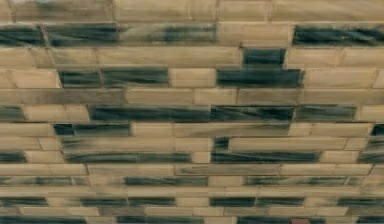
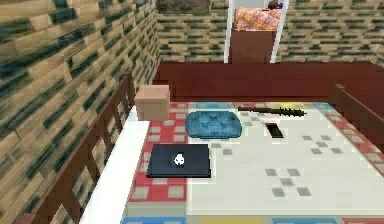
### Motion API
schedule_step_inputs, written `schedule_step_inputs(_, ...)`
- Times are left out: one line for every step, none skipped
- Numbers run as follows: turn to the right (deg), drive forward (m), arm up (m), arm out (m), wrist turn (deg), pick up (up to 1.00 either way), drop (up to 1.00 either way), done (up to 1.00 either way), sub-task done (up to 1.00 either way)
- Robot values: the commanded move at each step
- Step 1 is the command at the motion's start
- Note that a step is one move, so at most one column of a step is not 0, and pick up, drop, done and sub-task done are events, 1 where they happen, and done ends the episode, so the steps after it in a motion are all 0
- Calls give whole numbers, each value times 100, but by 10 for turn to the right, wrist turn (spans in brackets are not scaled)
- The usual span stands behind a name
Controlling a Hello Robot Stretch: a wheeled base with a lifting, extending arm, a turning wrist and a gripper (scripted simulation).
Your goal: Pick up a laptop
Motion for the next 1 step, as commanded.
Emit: schedule_step_inputs(0, 0, 50, 0, 0, 0, 0, 0, 0)
